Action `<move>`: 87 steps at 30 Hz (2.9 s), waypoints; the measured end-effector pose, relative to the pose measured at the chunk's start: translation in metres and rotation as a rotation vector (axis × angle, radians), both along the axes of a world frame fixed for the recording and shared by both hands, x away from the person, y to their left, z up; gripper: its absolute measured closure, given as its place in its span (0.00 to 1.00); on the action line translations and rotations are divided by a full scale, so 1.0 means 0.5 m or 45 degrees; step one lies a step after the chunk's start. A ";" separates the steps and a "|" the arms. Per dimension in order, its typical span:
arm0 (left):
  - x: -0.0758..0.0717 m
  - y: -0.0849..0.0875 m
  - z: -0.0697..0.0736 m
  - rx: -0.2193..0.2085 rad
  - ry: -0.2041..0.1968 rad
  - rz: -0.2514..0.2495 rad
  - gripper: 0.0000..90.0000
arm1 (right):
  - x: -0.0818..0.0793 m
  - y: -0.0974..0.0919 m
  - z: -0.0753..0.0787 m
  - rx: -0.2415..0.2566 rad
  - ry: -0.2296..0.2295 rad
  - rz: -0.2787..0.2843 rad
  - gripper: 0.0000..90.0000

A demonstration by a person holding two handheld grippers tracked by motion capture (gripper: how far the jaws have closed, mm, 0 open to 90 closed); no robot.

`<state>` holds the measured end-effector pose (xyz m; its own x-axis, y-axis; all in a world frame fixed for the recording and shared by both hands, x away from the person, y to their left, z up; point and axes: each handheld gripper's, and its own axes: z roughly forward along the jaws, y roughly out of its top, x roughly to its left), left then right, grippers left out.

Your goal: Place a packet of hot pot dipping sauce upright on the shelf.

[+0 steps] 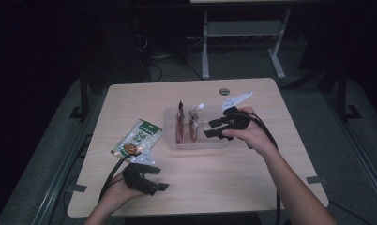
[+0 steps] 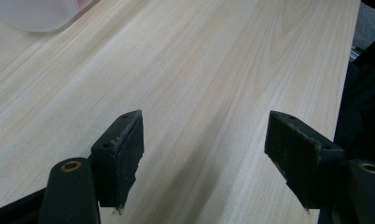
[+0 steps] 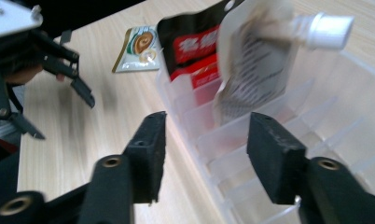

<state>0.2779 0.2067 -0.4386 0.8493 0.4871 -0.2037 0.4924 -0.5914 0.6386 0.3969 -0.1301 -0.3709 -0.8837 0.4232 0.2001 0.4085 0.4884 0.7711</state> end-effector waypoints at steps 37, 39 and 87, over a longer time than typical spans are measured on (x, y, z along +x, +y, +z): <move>0.064 0.066 0.037 0.050 -0.130 0.232 0.84 | -0.213 -0.101 -0.134 -0.059 0.063 -0.001 0.28; 0.090 0.083 0.047 0.028 -0.151 0.295 0.99 | -0.209 -0.100 -0.139 -0.059 0.076 0.000 0.28; 0.269 0.221 -0.037 0.128 -0.075 0.639 0.81 | -0.208 -0.107 -0.142 -0.085 0.100 0.021 0.28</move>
